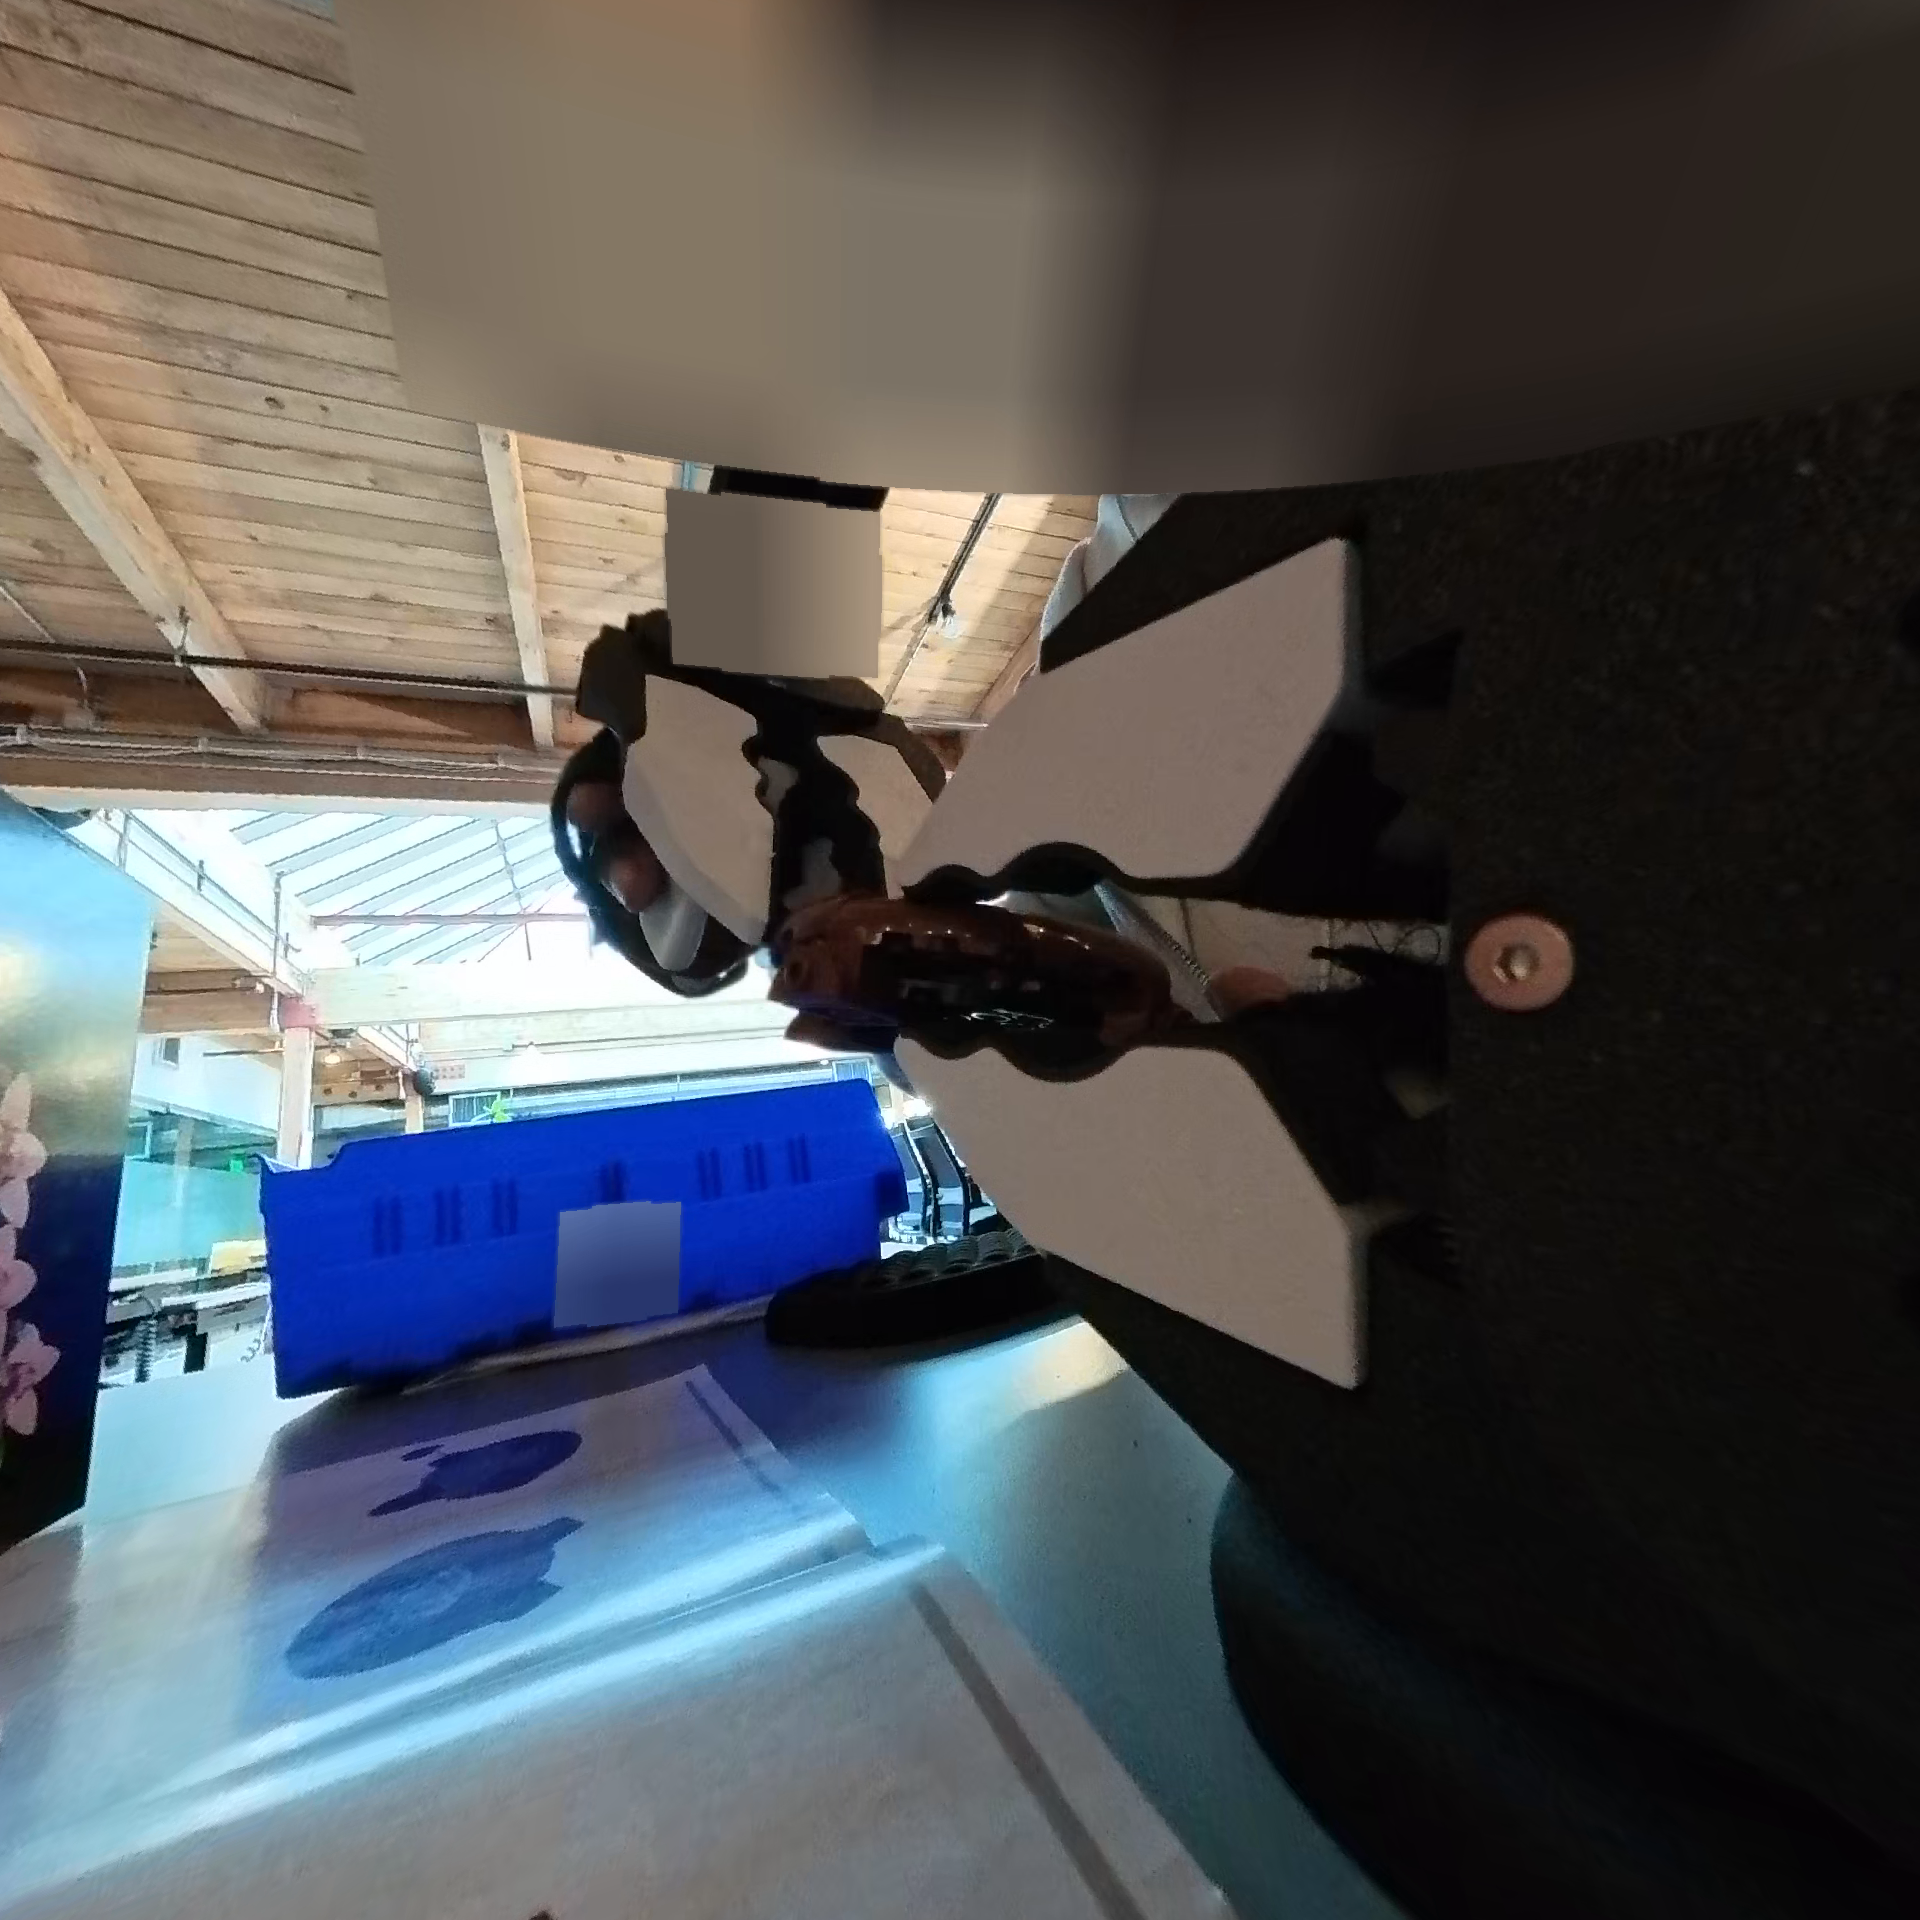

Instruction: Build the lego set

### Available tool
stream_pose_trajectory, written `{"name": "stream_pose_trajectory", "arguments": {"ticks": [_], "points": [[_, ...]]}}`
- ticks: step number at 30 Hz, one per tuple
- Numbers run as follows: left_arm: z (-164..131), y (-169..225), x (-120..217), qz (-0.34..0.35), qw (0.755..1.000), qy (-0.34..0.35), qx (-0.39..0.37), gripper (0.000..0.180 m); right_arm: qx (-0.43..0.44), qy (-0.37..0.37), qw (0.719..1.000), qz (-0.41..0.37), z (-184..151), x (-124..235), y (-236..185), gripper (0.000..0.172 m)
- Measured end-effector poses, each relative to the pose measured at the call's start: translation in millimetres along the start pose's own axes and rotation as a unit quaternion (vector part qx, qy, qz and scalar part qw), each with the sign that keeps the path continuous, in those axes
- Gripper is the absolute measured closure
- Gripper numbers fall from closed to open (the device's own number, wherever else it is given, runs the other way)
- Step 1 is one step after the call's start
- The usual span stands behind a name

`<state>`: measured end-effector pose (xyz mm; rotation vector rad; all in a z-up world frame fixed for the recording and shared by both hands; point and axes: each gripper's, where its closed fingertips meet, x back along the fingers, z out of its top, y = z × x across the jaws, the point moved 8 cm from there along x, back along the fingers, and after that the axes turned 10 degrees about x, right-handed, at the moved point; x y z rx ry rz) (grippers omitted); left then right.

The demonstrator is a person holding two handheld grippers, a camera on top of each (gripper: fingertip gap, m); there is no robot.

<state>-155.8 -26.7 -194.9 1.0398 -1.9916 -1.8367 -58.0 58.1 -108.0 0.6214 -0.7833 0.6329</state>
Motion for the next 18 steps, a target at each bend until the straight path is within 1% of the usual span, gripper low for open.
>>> {"name": "stream_pose_trajectory", "arguments": {"ticks": [8,12,18], "points": [[0.4,0.5,0.6,-0.007,1.000,0.002,0.003,0.160,0.002,0.010,1.000,0.008,0.5,-0.2,3.4,0.149],[0.6,0.5,0.5,-0.007,1.000,0.003,0.004,0.160,-0.019,0.023,0.999,0.016,-2.2,0.6,5.3,0.143],[1.2,1.4,1.0,-0.017,1.000,0.006,0.010,0.159,-0.049,0.056,0.997,0.038,-9.9,5.1,9.0,0.138]]}}
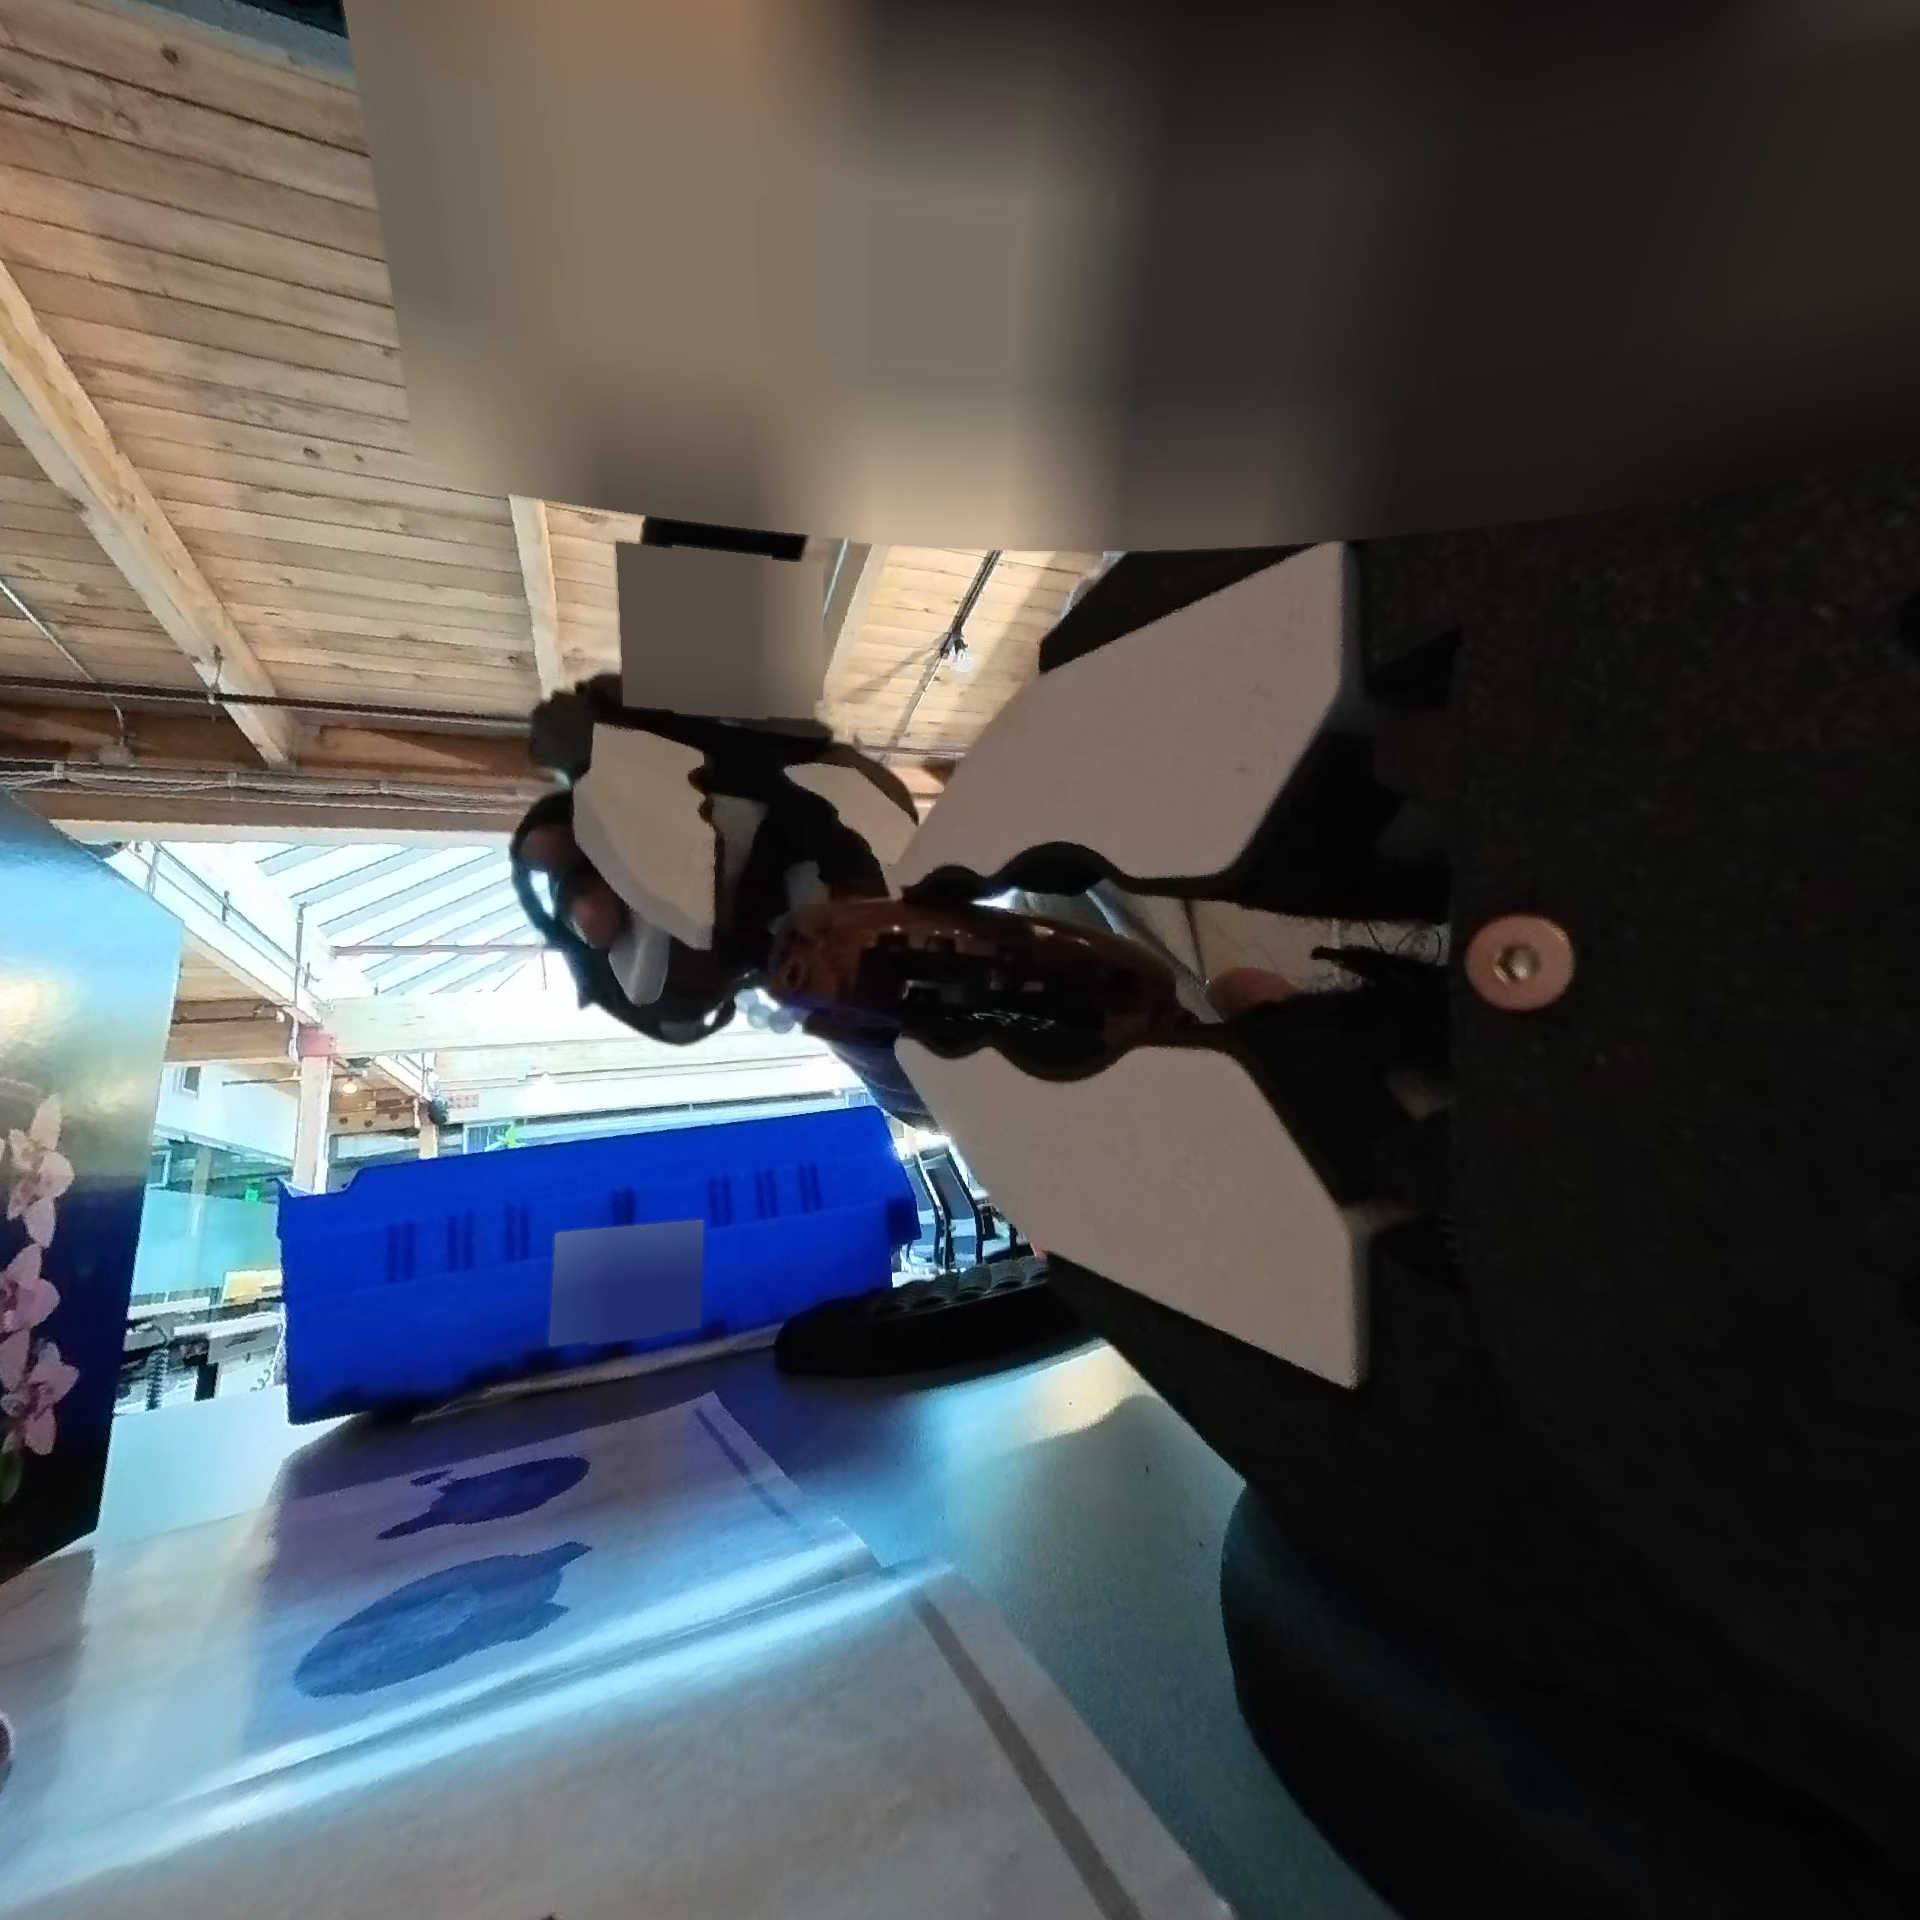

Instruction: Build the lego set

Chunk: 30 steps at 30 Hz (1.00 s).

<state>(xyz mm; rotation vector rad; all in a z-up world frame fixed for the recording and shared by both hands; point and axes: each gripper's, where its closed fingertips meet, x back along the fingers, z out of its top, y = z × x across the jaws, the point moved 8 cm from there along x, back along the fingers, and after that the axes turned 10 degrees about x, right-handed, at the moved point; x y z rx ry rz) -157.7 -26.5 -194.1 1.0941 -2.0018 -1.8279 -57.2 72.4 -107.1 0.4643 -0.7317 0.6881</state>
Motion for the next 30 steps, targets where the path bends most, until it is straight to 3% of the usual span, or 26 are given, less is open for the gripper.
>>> {"name": "stream_pose_trajectory", "arguments": {"ticks": [8,18,30], "points": [[0.7,-0.3,-0.2,0.002,1.000,0.007,0.001,0.160,-0.033,0.009,0.999,0.000,-1.6,-6.5,0.0,0.152],[2.6,0.2,-0.7,0.000,1.000,0.031,0.007,0.160,-0.102,0.063,0.991,-0.058,-4.7,-3.6,2.9,0.156],[3.3,-0.2,-0.7,0.002,0.999,0.039,0.004,0.160,-0.070,-0.005,0.994,-0.084,0.8,-13.4,0.0,0.154]]}}
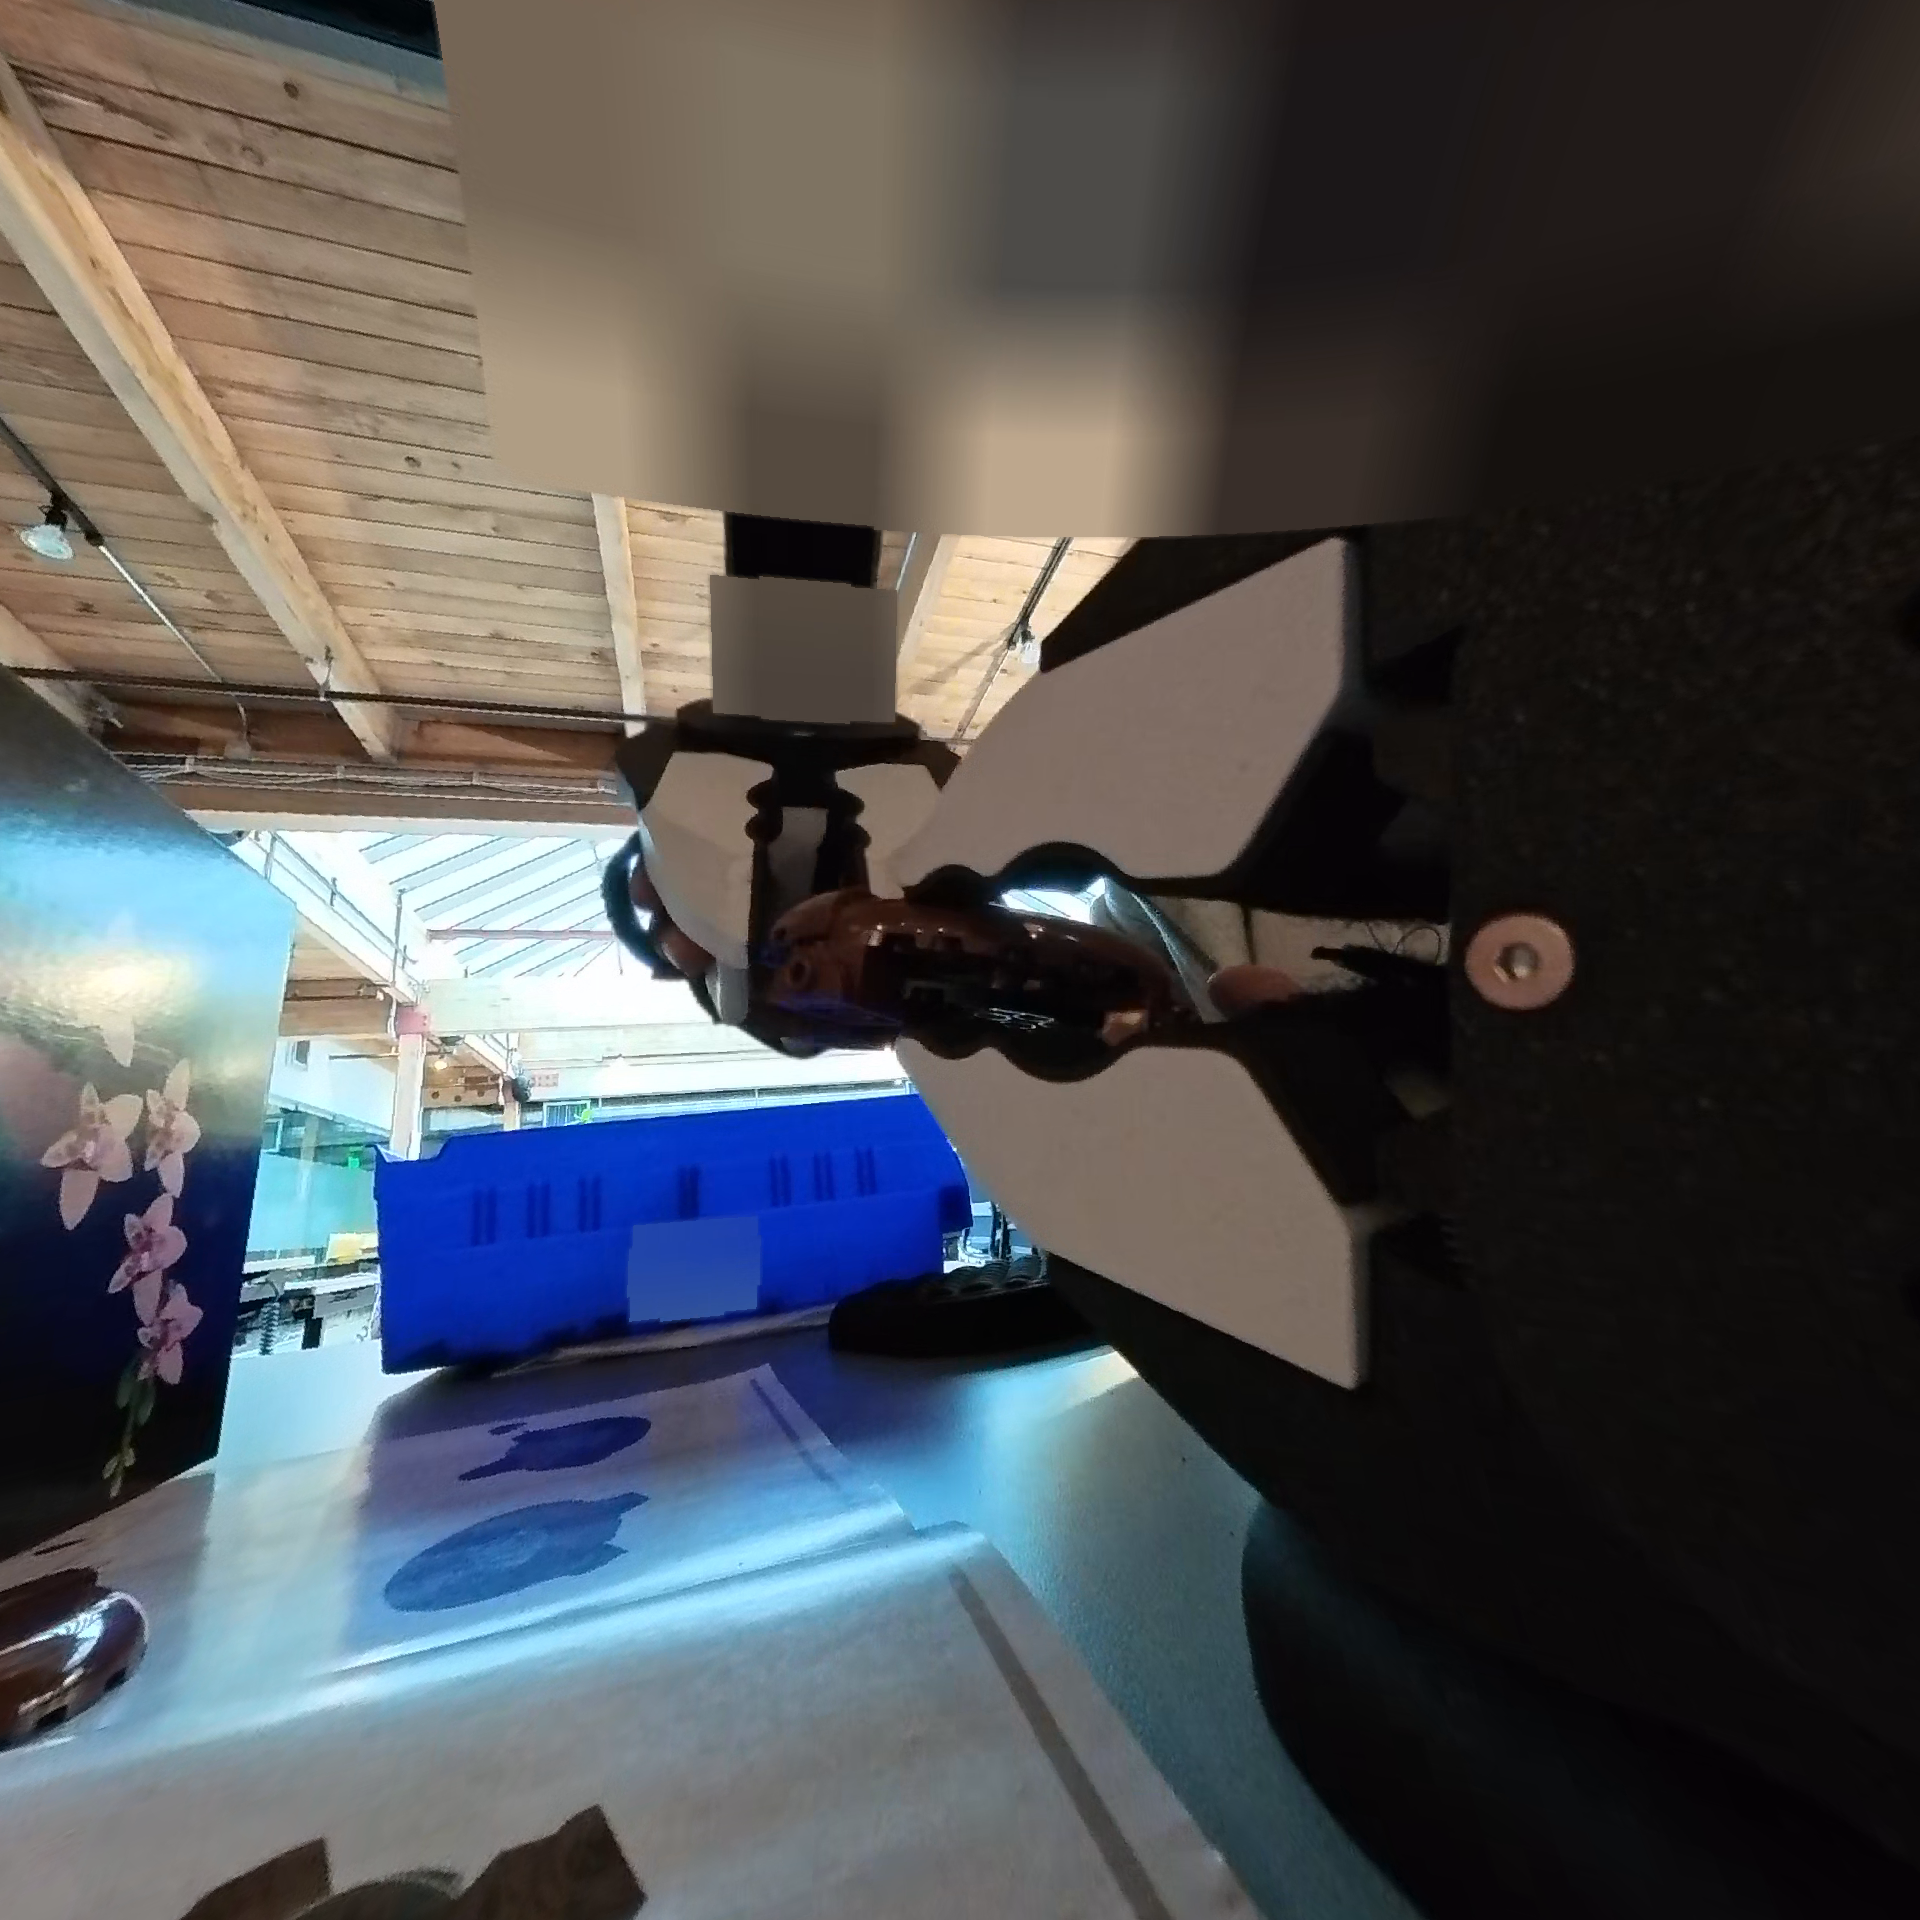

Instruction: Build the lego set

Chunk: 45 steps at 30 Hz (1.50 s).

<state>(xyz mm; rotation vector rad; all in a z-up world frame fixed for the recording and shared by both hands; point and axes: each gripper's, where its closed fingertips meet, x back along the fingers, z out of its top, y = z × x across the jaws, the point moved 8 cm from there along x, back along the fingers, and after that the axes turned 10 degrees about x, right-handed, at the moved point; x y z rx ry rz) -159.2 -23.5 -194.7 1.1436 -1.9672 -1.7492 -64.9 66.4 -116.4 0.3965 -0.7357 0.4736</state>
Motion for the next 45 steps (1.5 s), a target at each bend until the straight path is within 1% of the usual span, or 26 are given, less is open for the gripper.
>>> {"name": "stream_pose_trajectory", "arguments": {"ticks": [3,10,16,20,26,29,31,33,35,36,38,39,41,43,45], "points": [[0.2,0.0,0.0,-0.001,1.000,-0.002,0.001,0.160,-0.007,-0.007,1.000,0.005,-0.1,-1.0,-0.2,0.145],[-0.1,0.8,0.7,-0.007,1.000,-0.006,0.003,0.160,-0.012,-0.002,1.000,0.029,0.7,0.7,1.9,0.144],[0.3,1.2,1.0,-0.009,1.000,-0.006,0.007,0.160,-0.038,0.016,0.997,0.062,1.4,-0.6,4.7,0.141],[0.2,0.6,0.6,-0.003,1.000,-0.008,0.006,0.160,-0.046,0.020,0.996,0.069,0.9,-2.1,5.1,0.141],[-0.1,0.9,0.5,-0.008,1.000,-0.003,-0.002,0.160,-0.069,0.048,0.992,0.091,1.6,1.4,5.9,0.140],[-0.3,0.9,0.5,-0.009,1.000,-0.003,-0.006,0.160,-0.085,0.074,0.988,0.106,3.1,8.0,8.6,0.140],[-0.5,0.9,0.5,-0.009,1.000,-0.004,-0.006,0.160,-0.111,0.097,0.981,0.128,2.8,13.9,13.1,0.139],[-0.6,0.8,0.3,-0.009,1.000,-0.005,-0.006,0.160,-0.156,0.123,0.967,0.161,-1.6,18.1,21.2,0.141],[-1.0,0.8,0.2,-0.009,1.000,-0.007,-0.006,0.160,-0.227,0.147,0.944,0.189,-12.5,17.2,34.3,0.142],[-1.1,0.7,0.1,-0.010,1.000,-0.008,-0.006,0.160,-0.270,0.156,0.926,0.215,-19.0,14.4,39.8,0.139],[-1.4,0.8,0.1,-0.011,1.000,-0.009,-0.006,0.160,-0.352,0.167,0.880,0.272,-30.1,4.8,45.3,0.124],[-1.6,0.8,0.0,-0.011,1.000,-0.010,-0.007,0.160,-0.379,0.164,0.863,0.290,-35.0,-0.9,45.6,0.120],[-2.7,0.8,-1.2,-0.012,1.000,-0.011,-0.011,0.160,-0.404,0.142,0.848,0.314,-41.8,-12.4,42.5,0.117],[-3.3,1.0,-1.4,-0.012,1.000,-0.011,-0.015,0.160,-0.425,0.127,0.822,0.358,-42.4,-21.6,35.8,0.116],[-3.3,1.5,-1.5,-0.010,1.000,-0.011,-0.018,0.160,-0.440,0.118,0.803,0.385,-41.0,-30.0,30.8,0.118]]}}
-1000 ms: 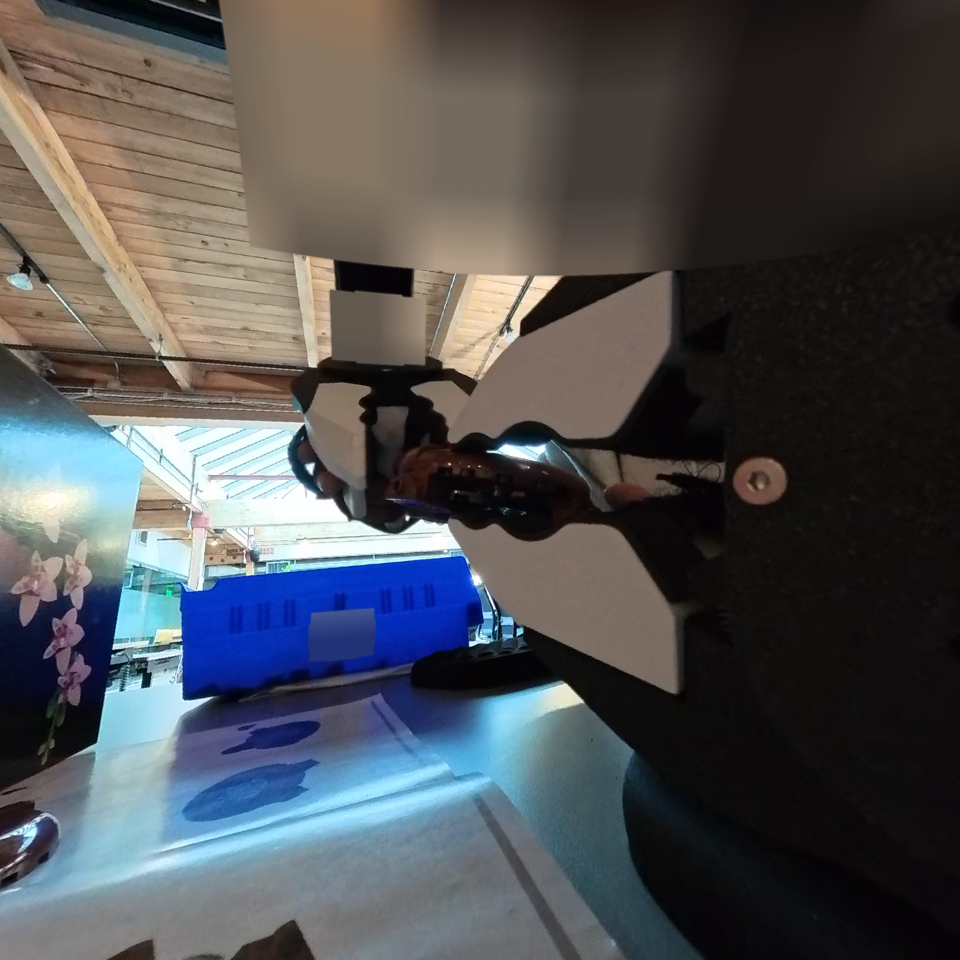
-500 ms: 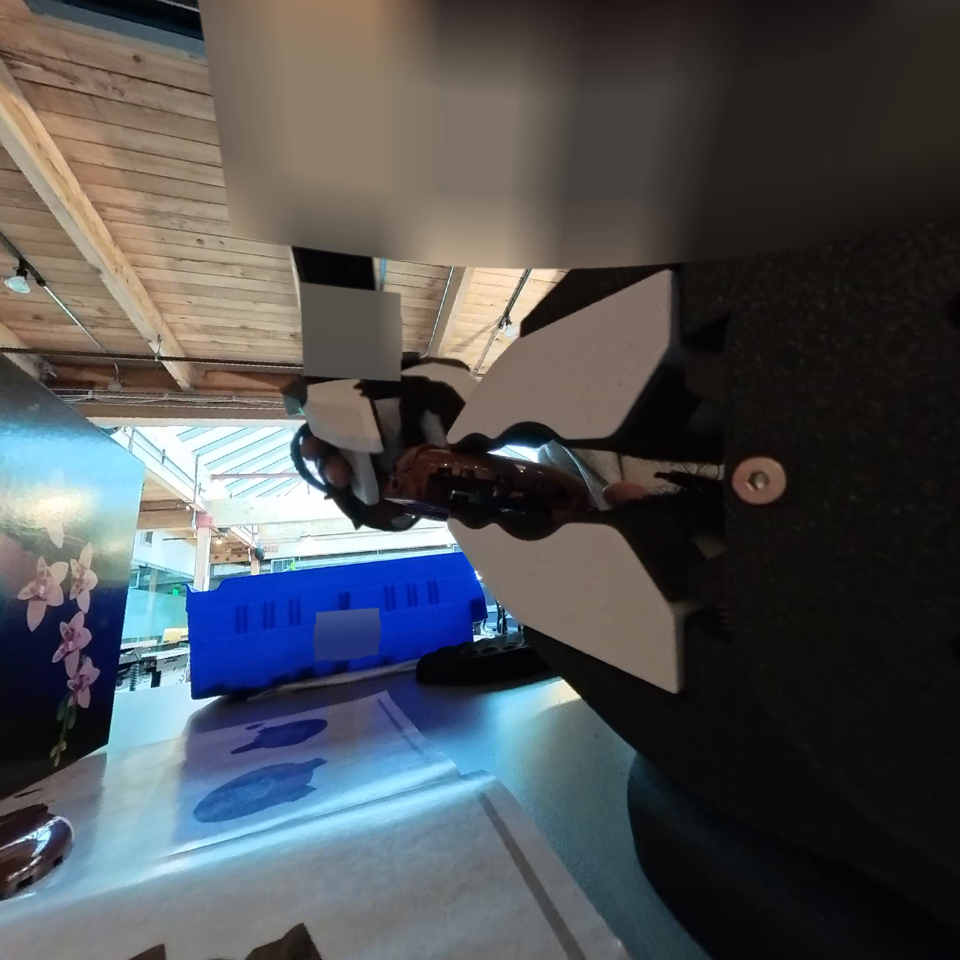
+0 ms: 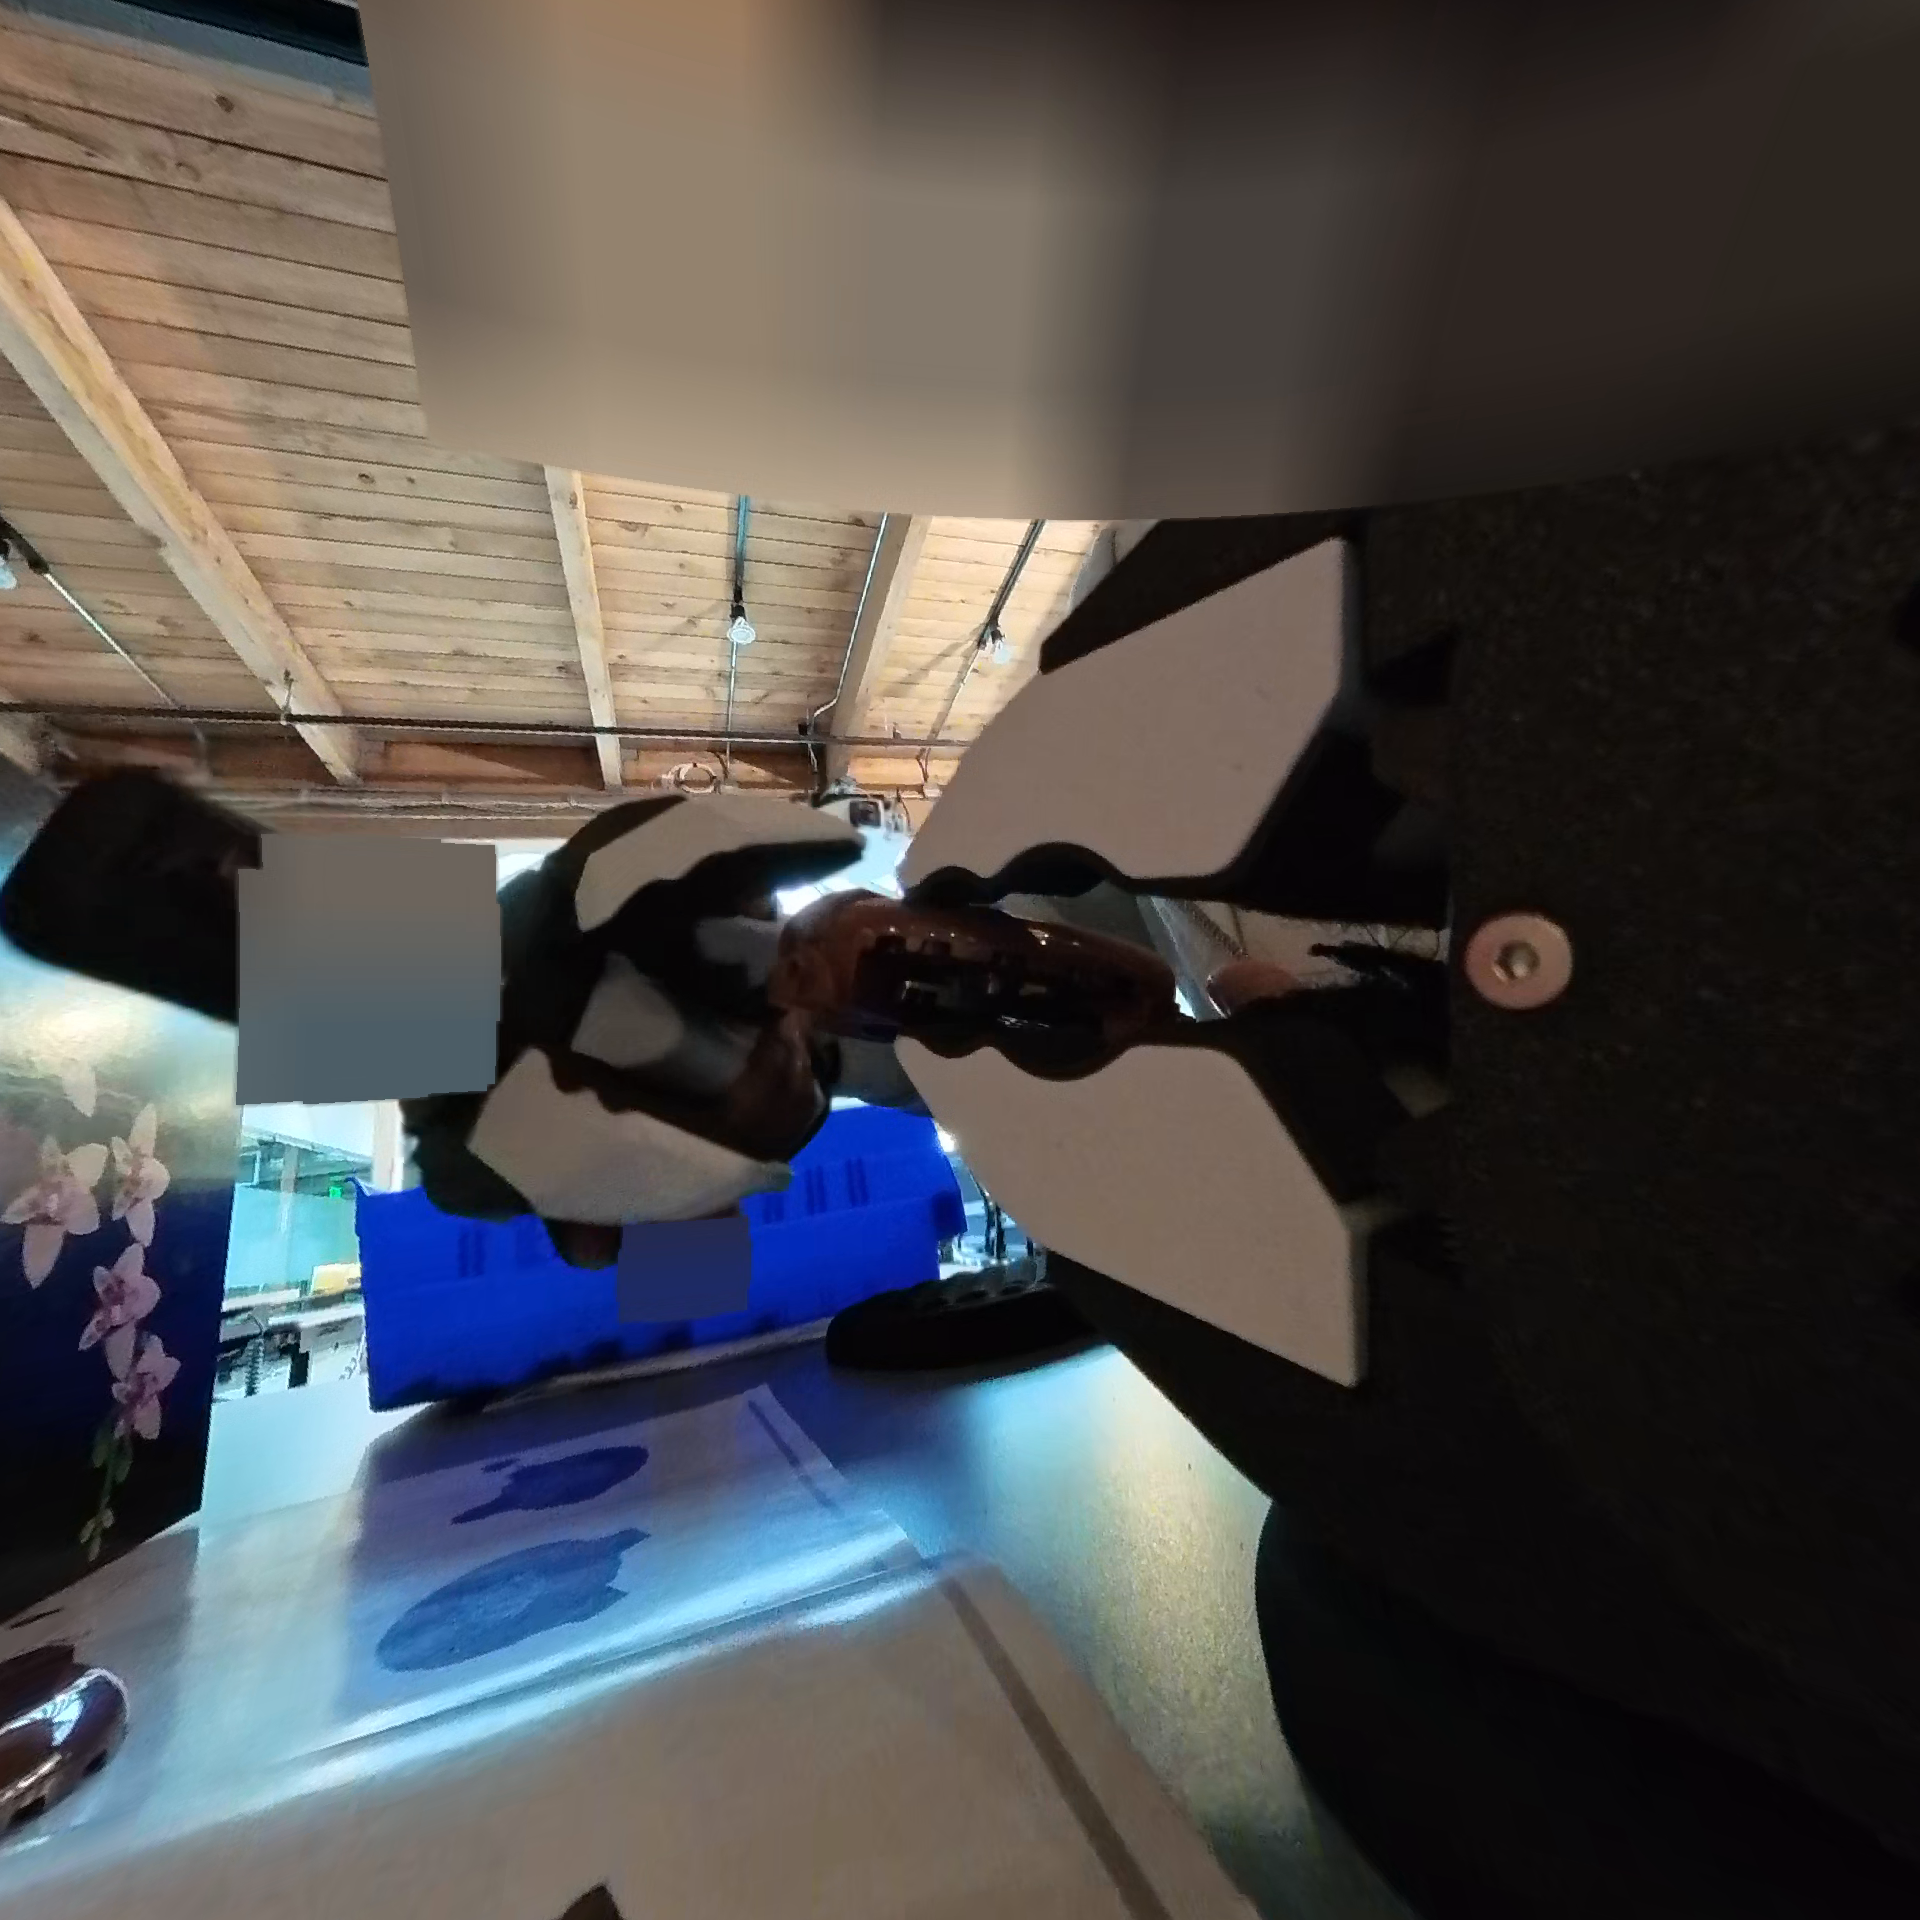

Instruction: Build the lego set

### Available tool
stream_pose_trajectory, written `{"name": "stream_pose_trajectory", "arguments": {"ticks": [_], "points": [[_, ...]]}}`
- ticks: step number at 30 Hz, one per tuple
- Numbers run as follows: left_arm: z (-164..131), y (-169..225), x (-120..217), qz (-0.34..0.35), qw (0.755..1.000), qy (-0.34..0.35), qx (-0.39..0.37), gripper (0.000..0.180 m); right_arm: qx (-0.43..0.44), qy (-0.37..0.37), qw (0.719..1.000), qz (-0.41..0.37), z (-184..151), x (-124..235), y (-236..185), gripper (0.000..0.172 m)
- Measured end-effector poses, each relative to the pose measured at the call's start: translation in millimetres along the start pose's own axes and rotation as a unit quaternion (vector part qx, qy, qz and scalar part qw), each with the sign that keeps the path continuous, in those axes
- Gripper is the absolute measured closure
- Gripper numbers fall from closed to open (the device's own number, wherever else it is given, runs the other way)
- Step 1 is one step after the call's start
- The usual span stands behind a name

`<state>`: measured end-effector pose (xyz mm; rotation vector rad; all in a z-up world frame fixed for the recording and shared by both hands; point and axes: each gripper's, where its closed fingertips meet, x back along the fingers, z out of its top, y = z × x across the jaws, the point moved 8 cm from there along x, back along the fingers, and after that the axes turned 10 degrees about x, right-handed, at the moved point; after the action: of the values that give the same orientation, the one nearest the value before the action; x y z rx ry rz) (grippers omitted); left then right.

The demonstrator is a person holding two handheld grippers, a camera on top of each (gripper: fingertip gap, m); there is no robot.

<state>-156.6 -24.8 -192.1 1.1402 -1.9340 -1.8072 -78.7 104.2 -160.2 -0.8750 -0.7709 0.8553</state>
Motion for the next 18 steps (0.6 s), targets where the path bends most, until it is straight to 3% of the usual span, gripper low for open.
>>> {"name": "stream_pose_trajectory", "arguments": {"ticks": [7,12,18], "points": [[0.3,1.4,1.9,0.004,1.000,-0.002,-0.009,0.160,-0.019,-0.006,0.999,0.049,2.6,-12.8,-1.0,0.145],[-0.2,2.5,3.9,0.010,1.000,-0.001,-0.025,0.161,-0.025,0.001,0.998,0.049,-0.1,-12.2,-1.4,0.148],[-1.8,4.2,2.1,0.067,0.992,-0.004,-0.105,0.161,-0.013,0.015,0.999,0.042,-6.7,-9.7,1.3,0.153]]}}
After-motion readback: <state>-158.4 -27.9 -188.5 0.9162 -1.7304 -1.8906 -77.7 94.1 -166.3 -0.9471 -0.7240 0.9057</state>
